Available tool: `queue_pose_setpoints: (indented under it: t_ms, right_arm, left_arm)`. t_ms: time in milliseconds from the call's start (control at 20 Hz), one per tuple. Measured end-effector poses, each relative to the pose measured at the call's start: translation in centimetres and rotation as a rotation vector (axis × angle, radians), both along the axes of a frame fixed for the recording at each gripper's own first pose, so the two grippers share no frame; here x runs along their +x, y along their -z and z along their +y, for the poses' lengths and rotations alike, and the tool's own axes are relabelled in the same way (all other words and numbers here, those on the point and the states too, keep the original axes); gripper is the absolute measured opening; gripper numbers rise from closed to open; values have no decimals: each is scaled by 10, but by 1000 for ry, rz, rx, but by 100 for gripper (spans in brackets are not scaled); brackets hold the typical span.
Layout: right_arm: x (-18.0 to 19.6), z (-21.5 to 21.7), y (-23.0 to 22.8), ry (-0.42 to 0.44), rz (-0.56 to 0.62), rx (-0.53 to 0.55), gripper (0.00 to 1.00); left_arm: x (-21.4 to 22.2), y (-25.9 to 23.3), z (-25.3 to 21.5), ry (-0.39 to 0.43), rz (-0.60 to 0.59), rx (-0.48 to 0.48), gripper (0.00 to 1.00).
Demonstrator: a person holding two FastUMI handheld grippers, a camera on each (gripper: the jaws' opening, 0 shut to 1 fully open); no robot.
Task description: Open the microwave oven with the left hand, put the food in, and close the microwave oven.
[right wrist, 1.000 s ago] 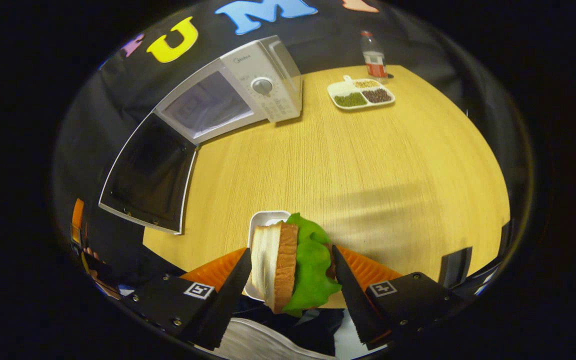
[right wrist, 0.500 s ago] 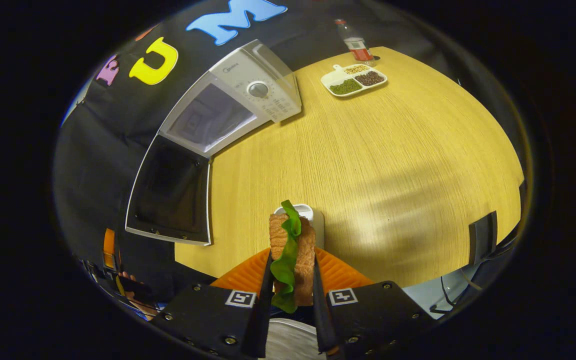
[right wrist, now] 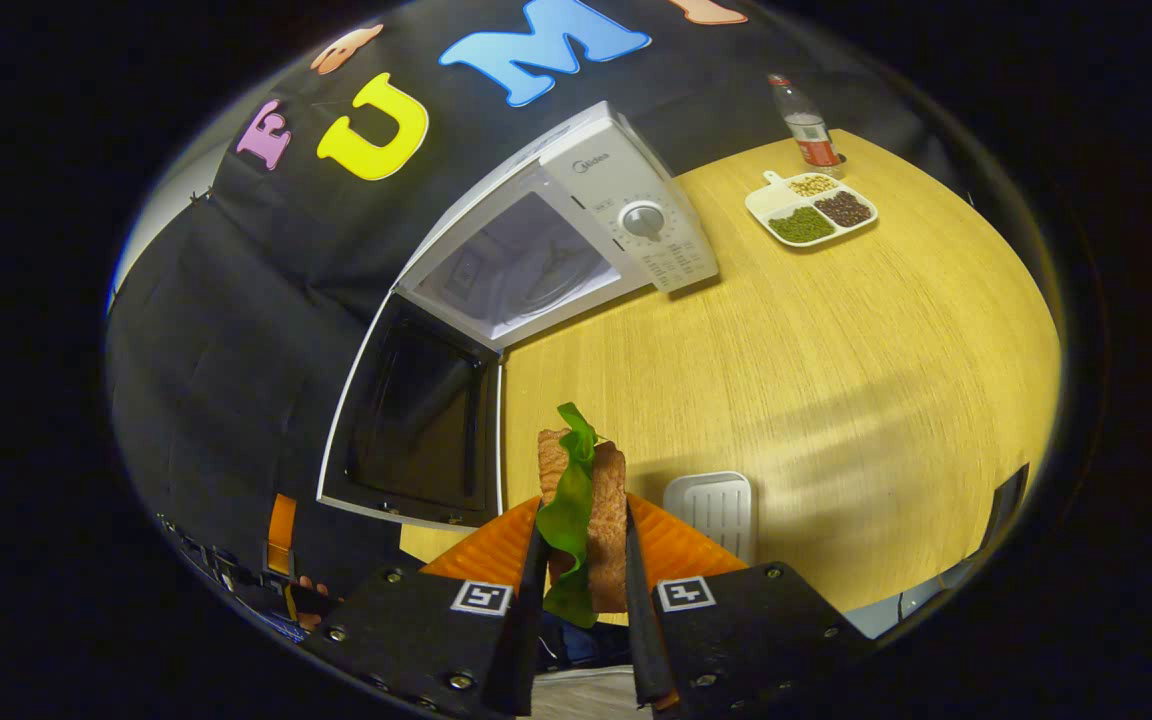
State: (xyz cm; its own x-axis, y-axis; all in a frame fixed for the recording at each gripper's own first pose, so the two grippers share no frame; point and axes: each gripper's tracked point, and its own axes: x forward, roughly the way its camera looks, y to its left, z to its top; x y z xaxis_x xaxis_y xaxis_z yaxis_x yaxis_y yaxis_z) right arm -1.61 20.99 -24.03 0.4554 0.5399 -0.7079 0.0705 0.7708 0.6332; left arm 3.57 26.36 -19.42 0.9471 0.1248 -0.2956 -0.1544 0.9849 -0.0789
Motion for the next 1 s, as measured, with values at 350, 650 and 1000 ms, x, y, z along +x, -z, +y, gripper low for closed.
queue_pose_setpoints:
  t_ms: [350,650,1000]
  right_arm:
    - [75,53,-14,108,-138,64,38]
    - [146,80,-16,267,-257,125,38]
    - [219,106,24,421,-328,157,38]
  left_arm:
    - [0,6,24,-15,16,7,95]
    - [14,17,30,-1,45,13,96]
    - [27,37,44,-3,106,-5,96]
